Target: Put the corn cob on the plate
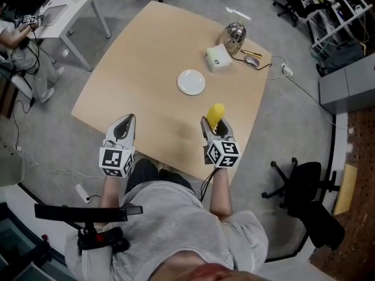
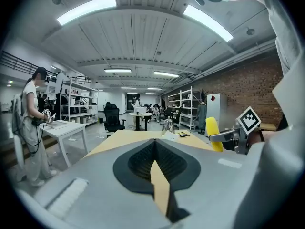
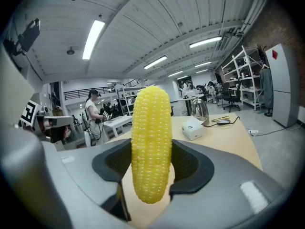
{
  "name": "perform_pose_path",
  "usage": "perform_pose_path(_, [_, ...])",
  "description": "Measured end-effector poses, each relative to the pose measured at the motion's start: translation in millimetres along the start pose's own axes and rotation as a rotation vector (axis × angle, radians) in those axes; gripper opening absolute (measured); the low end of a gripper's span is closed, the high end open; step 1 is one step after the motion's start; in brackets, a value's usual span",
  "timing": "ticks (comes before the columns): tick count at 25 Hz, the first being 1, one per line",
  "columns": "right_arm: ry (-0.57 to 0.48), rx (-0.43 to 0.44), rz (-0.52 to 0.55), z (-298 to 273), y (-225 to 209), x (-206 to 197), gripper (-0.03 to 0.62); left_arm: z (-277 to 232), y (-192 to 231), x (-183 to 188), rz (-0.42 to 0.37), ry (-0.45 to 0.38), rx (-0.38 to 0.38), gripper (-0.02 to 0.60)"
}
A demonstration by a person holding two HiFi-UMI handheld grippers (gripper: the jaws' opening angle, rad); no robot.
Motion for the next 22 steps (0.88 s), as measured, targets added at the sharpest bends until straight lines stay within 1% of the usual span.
perform_pose_path(8, [0.043,-0.03,-0.006,-30.6,-19.3,10.1,0.25,-24.2,3.2,-1.4,-0.002,0.02,-0.032,0.02])
perform_pose_path(13, [0.079,-0.045,0.01,-54.8,-26.8,18.4,0.25,-41.1,11.1,-3.0,-0.02,0.038,-0.048,0.02])
perform_pose_path(18, [0.147,-0.058,0.03,-99.3,-35.3,23.6,0.25,-65.1,32.2,-7.1,-0.007,0.056,-0.065,0.02])
perform_pose_path(22, [0.214,-0.059,0.01,-129.4,-48.1,23.0,0.25,-72.3,35.6,-7.3,-0.003,0.07,-0.069,0.02])
Point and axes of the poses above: the fingertips, and each gripper's own axes: z backward along the fingers, y to its left, x out of its top, the point moved 4 cm from there along z, backward along the fingers, and after that the axes turned 12 degrees about y, right-handed, at the moved point
